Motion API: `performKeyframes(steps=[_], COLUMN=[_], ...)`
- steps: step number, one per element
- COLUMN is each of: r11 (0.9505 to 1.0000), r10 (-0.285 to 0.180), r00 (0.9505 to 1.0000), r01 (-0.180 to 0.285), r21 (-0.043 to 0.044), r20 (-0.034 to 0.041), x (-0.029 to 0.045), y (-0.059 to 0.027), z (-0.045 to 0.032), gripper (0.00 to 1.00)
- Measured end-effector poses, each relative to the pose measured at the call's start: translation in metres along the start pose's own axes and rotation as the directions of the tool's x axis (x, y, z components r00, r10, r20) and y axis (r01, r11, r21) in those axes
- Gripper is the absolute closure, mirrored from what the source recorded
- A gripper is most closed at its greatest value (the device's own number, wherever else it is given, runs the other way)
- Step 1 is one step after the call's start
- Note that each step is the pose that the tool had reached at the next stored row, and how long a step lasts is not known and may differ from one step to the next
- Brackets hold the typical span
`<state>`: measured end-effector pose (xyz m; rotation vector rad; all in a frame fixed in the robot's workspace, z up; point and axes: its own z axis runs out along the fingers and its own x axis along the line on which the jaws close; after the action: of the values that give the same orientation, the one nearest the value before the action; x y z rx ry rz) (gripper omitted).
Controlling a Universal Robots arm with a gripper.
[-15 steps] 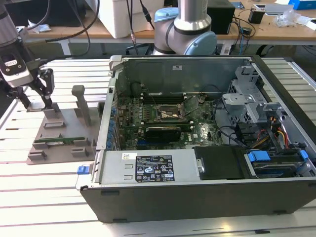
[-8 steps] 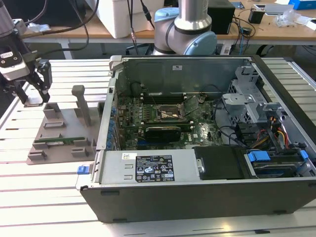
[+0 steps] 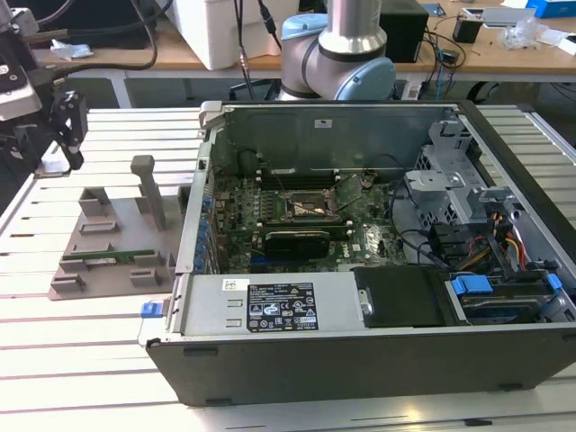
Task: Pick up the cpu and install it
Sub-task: 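Pick up the cpu and move it towards the insertion slot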
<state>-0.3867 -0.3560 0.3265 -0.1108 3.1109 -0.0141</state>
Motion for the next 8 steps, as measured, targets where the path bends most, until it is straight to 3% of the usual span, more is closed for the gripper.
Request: performKeyframes(steps=[2, 3, 4, 6, 8], r11=[1.0000, 1.0000, 1.0000, 1.0000, 1.0000], r10=[0.000, 0.000, 0.000, 0.000, 0.000], r00=[1.0000, 1.0000, 1.0000, 1.0000, 1.0000], r01=[0.000, 0.000, 0.000, 0.000, 0.000], r21=[0.0000, 0.0000, -0.0001, -0.0001, -0.0001], r20=[0.0000, 0.0001, 0.0000, 0.0001, 0.0002], x=[-0.0005, -0.0009, -0.0010, -0.0018, -0.0018], y=[0.0010, 0.0019, 0.0022, 0.0031, 0.0031], z=[-0.0142, -0.0256, -0.0302, -0.0527, -0.0530], gripper=[0.45, 0.45, 0.45, 0.45, 0.45])
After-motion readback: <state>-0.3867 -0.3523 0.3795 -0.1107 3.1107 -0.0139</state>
